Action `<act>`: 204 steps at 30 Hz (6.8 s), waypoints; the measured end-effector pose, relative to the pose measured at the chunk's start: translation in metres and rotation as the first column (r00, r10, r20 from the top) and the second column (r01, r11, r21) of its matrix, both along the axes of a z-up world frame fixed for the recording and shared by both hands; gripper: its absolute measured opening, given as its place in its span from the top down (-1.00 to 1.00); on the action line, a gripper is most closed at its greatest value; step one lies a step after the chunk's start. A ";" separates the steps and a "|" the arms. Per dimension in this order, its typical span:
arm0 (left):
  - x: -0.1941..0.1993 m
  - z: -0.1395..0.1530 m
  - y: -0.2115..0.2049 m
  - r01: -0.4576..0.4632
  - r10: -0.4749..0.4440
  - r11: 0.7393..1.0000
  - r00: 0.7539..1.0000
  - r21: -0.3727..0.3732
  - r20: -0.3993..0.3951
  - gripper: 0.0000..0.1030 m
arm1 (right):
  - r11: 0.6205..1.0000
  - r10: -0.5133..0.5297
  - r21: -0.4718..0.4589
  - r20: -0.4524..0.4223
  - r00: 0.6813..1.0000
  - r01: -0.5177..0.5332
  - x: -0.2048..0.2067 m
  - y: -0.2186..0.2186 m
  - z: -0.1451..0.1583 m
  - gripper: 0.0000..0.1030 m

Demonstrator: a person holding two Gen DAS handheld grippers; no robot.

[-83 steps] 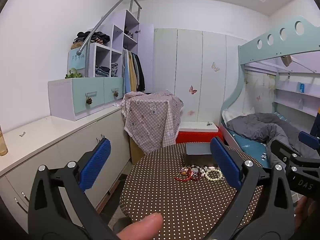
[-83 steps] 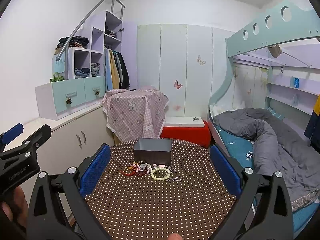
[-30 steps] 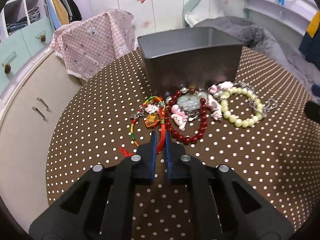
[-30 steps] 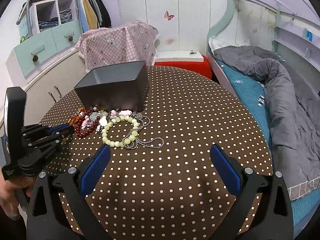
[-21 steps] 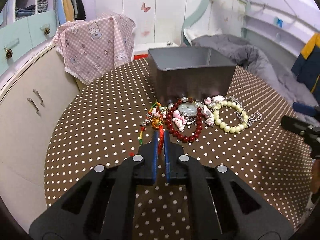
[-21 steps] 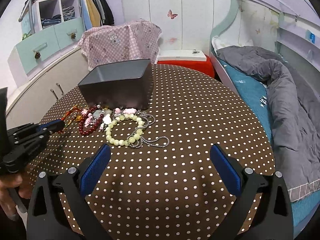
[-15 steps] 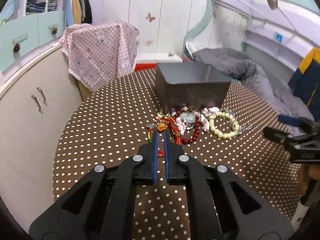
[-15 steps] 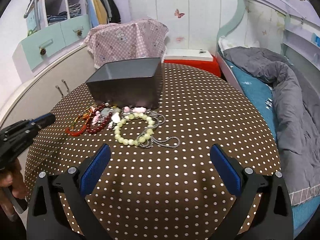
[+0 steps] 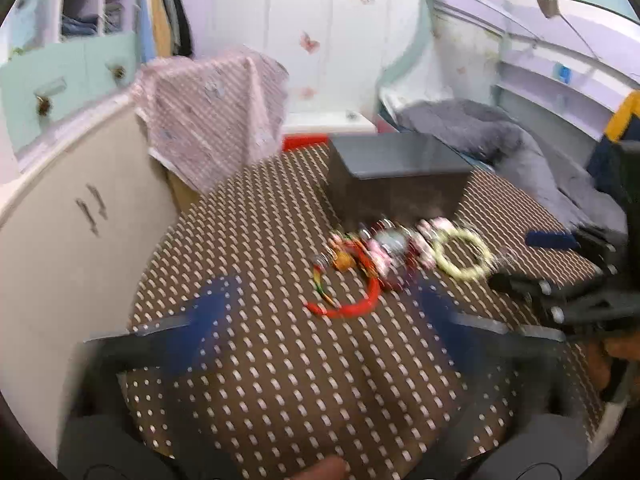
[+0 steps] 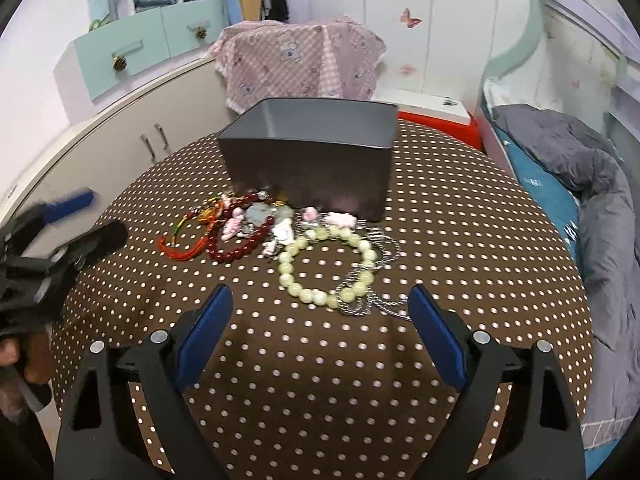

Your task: Organize jewelry

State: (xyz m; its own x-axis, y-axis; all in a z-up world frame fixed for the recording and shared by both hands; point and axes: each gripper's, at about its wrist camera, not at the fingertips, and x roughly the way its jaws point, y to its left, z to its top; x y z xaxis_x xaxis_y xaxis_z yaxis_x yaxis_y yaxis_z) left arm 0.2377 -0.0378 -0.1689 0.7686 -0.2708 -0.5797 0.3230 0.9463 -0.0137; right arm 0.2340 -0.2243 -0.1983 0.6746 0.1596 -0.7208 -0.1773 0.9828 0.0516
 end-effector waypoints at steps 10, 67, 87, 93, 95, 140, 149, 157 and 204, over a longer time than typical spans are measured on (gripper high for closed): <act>0.056 -0.042 -0.012 -0.012 0.032 0.995 0.980 0.102 -0.195 -0.24 | 0.999 0.044 -0.010 -0.012 0.999 -0.044 0.005 0.009 -0.005 -0.63; 0.121 0.070 -0.057 0.111 -0.120 0.987 0.990 -0.120 -0.068 0.91 | 0.941 0.093 0.313 0.130 0.987 -0.130 0.101 -0.044 0.125 0.78; 0.021 0.091 0.000 -0.098 0.110 0.990 0.986 -0.097 0.123 -0.88 | 0.957 -0.108 0.289 0.259 0.960 0.030 0.010 -0.074 0.135 -0.84; -0.015 0.086 0.003 -0.083 0.098 0.991 0.985 -0.104 0.143 -0.88 | 0.973 -0.096 0.229 0.293 0.951 0.028 -0.037 -0.063 0.132 -0.84; -0.026 0.080 0.001 -0.078 0.093 0.992 0.985 -0.103 0.144 -0.88 | 0.978 -0.092 0.208 0.294 0.951 0.030 -0.051 -0.060 0.127 -0.84; 0.069 -0.049 -0.053 0.020 0.011 0.991 0.974 0.132 -0.226 0.45 | 0.994 -0.053 0.104 0.072 0.996 0.046 -0.019 -0.076 0.010 -0.84; 0.045 -0.043 -0.053 0.099 -0.082 0.992 0.979 0.080 -0.187 0.85 | 0.999 0.035 -0.029 0.012 0.999 -0.035 0.034 -0.052 -0.006 -0.47; 0.035 -0.039 -0.033 0.083 -0.077 0.996 0.981 0.024 -0.177 0.85 | 0.989 0.095 -0.106 -0.054 0.994 -0.100 0.065 -0.032 -0.028 0.68; 0.010 0.133 -0.018 0.174 -0.158 0.976 0.979 -0.132 0.125 0.85 | 0.964 0.211 0.070 0.397 0.893 -0.258 -0.026 -0.031 0.232 0.73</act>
State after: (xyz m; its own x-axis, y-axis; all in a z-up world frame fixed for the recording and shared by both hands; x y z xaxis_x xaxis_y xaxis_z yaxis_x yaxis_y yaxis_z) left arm 0.2479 -0.0559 -0.0360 0.7642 -0.4733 -0.4382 0.4828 0.8702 -0.0980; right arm 0.2083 -0.2555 0.0335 0.8265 0.4148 -0.3807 -0.4313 0.9011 0.0455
